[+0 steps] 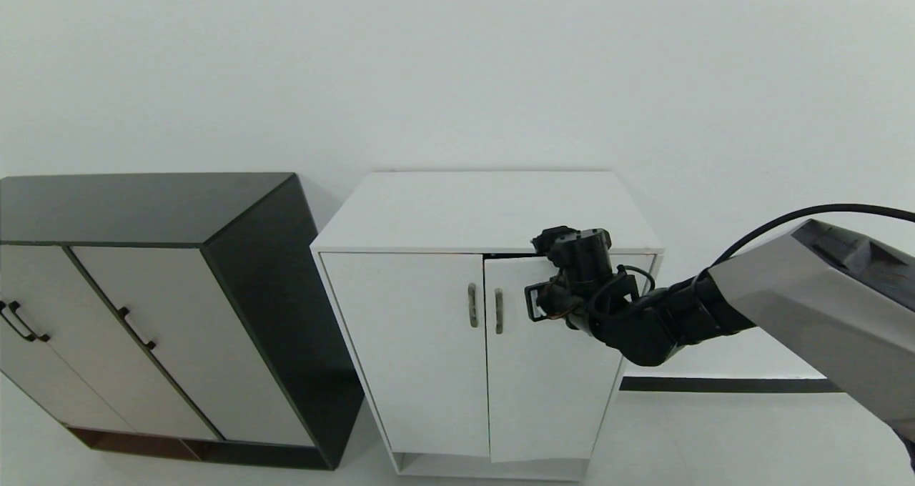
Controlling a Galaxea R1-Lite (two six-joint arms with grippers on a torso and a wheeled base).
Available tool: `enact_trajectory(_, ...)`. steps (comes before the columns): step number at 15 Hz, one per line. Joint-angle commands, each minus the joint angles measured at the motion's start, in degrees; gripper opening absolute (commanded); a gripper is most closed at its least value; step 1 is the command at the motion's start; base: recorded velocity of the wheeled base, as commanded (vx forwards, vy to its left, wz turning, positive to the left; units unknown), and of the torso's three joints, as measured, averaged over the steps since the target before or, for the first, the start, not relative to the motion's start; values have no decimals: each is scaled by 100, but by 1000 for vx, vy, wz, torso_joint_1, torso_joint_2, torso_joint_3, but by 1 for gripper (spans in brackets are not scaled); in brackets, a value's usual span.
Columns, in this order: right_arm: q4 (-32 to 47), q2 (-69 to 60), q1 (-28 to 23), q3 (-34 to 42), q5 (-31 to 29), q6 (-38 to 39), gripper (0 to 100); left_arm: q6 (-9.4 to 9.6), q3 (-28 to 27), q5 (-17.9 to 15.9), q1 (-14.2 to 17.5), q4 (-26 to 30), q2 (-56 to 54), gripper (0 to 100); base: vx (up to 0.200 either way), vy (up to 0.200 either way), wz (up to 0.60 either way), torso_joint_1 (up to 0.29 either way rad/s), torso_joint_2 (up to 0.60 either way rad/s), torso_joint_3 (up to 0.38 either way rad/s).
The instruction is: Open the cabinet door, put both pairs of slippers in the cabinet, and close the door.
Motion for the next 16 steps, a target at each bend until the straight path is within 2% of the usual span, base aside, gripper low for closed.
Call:
enact_trajectory(1,-3,115,-49,-98,10,-1,0,-2,0,1,2,-1,7,0,0,0,0,0,0,0)
enact_trajectory(13,-12,115,-128,-81,10,43,0,-2,0,1,2,-1,7,0,0,0,0,0,0,0)
enact_trajectory(16,-74,-26,-128,148,10,52,0,-2,0,10,2,-1,7,0,0,0,0,0,0,0)
